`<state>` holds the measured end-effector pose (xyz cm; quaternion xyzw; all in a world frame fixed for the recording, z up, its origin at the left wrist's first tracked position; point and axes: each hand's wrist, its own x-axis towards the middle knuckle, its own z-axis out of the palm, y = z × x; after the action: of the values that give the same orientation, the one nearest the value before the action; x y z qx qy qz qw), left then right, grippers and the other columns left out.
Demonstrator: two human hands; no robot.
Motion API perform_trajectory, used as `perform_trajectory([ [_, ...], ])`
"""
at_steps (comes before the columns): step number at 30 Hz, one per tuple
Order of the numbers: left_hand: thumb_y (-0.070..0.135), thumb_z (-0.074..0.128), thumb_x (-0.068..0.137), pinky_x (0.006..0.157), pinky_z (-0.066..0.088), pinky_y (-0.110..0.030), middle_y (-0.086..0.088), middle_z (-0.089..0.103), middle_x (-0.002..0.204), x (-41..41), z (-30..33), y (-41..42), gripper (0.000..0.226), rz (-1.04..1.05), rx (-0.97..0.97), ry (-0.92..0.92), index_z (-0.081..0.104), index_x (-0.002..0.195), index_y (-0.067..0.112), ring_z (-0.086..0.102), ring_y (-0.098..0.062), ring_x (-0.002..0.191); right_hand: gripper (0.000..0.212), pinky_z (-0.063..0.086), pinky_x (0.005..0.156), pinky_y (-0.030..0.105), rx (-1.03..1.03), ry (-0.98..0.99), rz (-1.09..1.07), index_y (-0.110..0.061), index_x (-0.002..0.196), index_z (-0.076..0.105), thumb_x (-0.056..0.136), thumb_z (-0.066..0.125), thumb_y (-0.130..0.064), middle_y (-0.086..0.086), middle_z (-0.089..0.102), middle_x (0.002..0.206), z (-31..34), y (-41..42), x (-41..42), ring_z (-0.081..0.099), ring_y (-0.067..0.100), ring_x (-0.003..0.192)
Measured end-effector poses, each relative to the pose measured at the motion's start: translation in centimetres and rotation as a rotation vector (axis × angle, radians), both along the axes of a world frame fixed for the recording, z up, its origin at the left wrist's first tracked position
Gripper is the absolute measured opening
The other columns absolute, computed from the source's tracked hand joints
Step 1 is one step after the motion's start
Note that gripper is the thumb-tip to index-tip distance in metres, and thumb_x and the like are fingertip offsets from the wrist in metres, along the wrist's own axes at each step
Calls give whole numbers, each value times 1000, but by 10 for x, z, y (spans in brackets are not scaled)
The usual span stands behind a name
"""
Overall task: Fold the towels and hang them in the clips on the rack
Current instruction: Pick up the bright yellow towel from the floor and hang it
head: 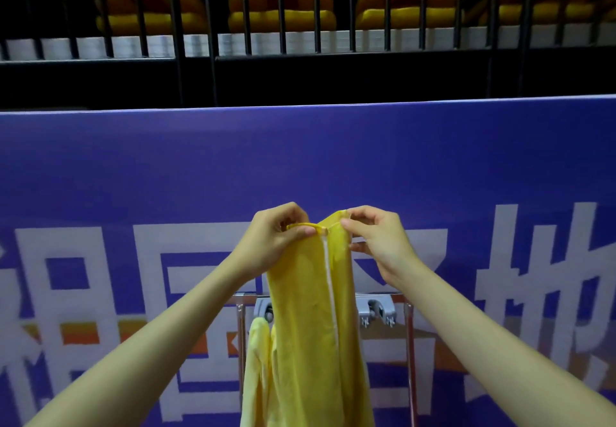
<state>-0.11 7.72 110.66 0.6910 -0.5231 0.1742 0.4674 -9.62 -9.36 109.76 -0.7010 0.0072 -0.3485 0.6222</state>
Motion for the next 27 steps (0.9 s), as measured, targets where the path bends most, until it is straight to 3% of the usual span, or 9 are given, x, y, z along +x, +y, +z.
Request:
perform_trajectory([
  [8, 28, 66, 85, 59, 42, -12, 6, 60, 77, 3, -6, 1, 15, 12, -92, 49, 62, 84, 14, 52, 0, 70, 9, 59, 65, 26, 78, -39, 26, -11, 89, 67, 88, 62, -4, 7, 69, 85, -3, 8, 0, 68, 17, 79],
  [13, 25, 68, 83, 63, 43, -11, 5, 59, 81, 2, -7, -3, 7, 2, -182, 42, 61, 81, 25, 53, -2, 76, 6, 58, 77, 36, 144, -114, 56, -5, 91, 65, 85, 66, -3, 15, 71, 90, -7, 10, 4, 70, 29, 89],
  [21, 31, 73, 78, 67, 47, -32, -5, 59, 81, 5, -10, -15, 11, -16, -275, 59, 67, 81, 23, 56, -19, 79, 8, 54, 88, 42, 199, -135, 243, -7, 86, 66, 83, 66, 0, 15, 73, 97, -9, 16, 6, 70, 31, 95],
  [27, 38, 71, 76, 66, 48, -31, -3, 61, 78, 11, -14, -21, 13, 30, -322, 92, 64, 78, 27, 57, -18, 77, 11, 54, 90, 43, 185, -102, 249, -4, 93, 70, 85, 64, -1, 18, 72, 99, -10, 14, 12, 70, 30, 96],
])
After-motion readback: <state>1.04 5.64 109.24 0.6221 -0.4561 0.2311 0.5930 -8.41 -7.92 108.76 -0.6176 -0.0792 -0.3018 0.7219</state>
